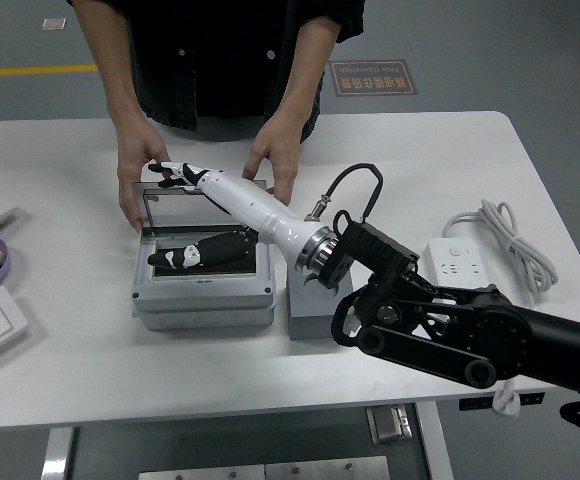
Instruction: Pick up the cylinder from the cube,place it in the box,flap close box
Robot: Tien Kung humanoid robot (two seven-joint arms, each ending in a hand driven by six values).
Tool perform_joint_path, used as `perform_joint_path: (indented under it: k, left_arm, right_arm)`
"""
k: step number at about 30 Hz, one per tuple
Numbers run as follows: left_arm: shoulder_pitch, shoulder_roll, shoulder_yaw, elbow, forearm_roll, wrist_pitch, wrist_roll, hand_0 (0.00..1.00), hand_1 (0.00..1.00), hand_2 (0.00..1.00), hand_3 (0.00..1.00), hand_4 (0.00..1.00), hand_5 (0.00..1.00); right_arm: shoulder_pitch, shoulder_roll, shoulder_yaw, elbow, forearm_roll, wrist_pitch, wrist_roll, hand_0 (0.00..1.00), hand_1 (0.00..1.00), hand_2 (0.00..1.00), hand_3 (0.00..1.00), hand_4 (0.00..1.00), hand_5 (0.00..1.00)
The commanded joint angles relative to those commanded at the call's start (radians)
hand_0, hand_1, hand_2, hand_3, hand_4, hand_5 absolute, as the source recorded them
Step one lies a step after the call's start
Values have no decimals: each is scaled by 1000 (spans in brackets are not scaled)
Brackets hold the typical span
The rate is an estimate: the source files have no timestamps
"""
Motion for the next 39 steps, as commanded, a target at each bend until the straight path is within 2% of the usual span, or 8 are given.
perform_joint_path:
  k: [1, 7, 8, 13, 22, 26, 39]
  left_arm:
    - [0, 2, 7, 0, -8, -2, -4, 586, 564, 537, 609, 639, 198]
    - [-3, 4, 24, 0, -24, -3, -8, 586, 564, 537, 609, 639, 198]
    - [-3, 4, 25, 0, -24, -3, -8, 584, 564, 544, 609, 636, 188]
    - [-5, 7, 25, -1, -21, -2, -6, 584, 564, 545, 610, 636, 187]
    - [-9, 10, 19, -1, -12, -3, -3, 584, 565, 546, 609, 636, 189]
    - [-10, 10, 14, -1, -7, -3, -3, 584, 565, 545, 609, 635, 190]
    - [-11, 3, 3, -1, 10, -1, 0, 584, 568, 548, 610, 649, 201]
  right_arm:
    - [18, -2, 0, 8, -22, 6, -13, 816, 692, 714, 727, 763, 360]
    - [111, 7, -24, -65, -75, 29, -42, 816, 692, 714, 727, 763, 360]
    - [125, 8, -31, -80, -76, 31, -43, 682, 620, 663, 668, 724, 366]
    - [201, 20, -79, -193, -55, 45, -38, 660, 609, 656, 661, 710, 367]
    - [235, 50, -121, -364, -43, 35, -13, 655, 608, 653, 660, 713, 374]
    - [233, 55, -131, -390, -31, 27, -4, 656, 609, 649, 660, 712, 388]
    - [198, 73, -170, -398, 6, 11, 17, 641, 606, 649, 661, 710, 400]
